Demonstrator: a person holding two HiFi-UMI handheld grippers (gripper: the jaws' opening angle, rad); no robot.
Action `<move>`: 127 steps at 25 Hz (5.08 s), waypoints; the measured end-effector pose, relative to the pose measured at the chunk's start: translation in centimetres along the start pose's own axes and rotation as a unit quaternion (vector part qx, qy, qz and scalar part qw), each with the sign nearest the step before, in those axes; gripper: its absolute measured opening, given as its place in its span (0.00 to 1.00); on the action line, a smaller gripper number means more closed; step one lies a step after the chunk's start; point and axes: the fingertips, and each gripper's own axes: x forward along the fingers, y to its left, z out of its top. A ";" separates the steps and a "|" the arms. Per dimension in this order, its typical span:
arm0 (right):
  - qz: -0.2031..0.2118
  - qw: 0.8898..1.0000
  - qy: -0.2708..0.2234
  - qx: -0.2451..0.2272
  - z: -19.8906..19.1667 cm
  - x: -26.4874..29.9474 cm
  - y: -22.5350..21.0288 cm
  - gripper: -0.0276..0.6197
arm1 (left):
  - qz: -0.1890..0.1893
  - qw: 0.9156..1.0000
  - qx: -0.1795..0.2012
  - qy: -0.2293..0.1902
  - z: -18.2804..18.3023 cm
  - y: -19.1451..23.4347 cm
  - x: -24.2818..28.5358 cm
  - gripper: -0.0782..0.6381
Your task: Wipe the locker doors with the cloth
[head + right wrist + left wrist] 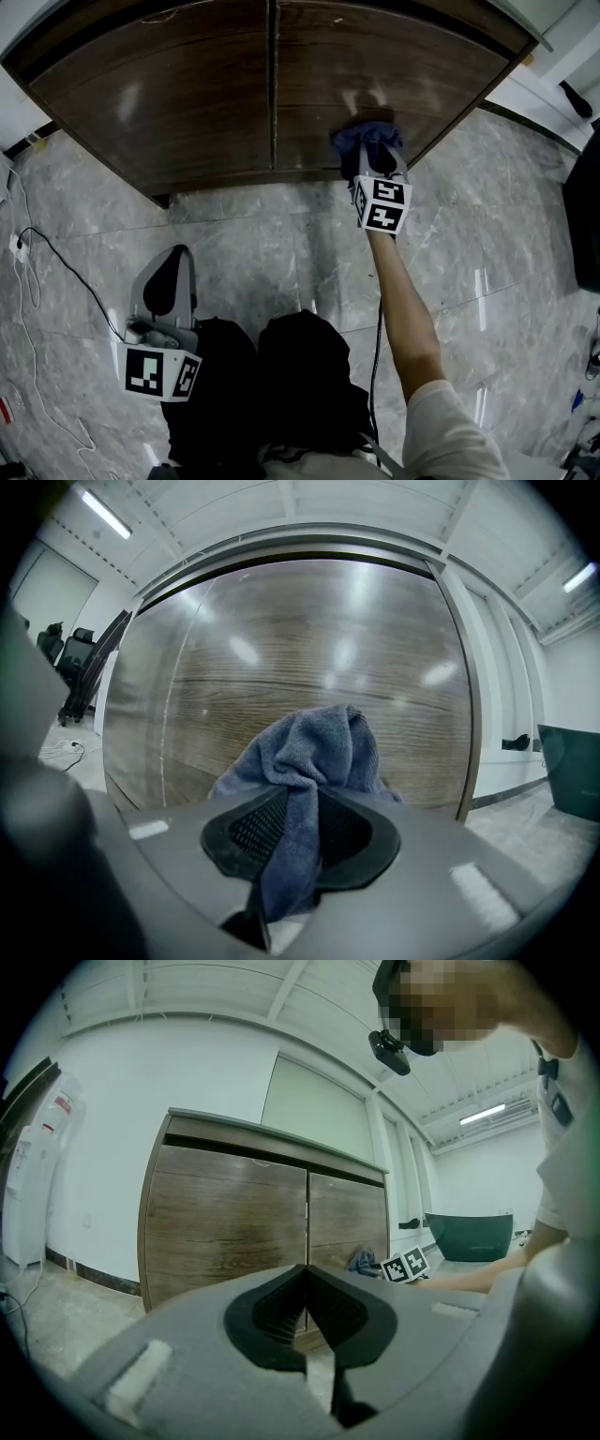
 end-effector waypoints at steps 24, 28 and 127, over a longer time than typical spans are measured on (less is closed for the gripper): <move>0.118 0.989 -0.009 -0.085 0.6 1.1 16.8 0.19 | 0.046 0.999 -0.010 -0.006 -0.3 5.4 -3.4 0.11; 0.141 0.984 0.010 -0.110 -1.4 1.5 18.9 0.19 | 0.052 0.999 -0.009 -0.005 -0.3 5.8 -3.6 0.11; 0.018 0.996 0.081 0.016 33.7 -23.4 -6.1 0.19 | -0.029 0.994 -0.046 0.095 36.9 -4.5 1.8 0.11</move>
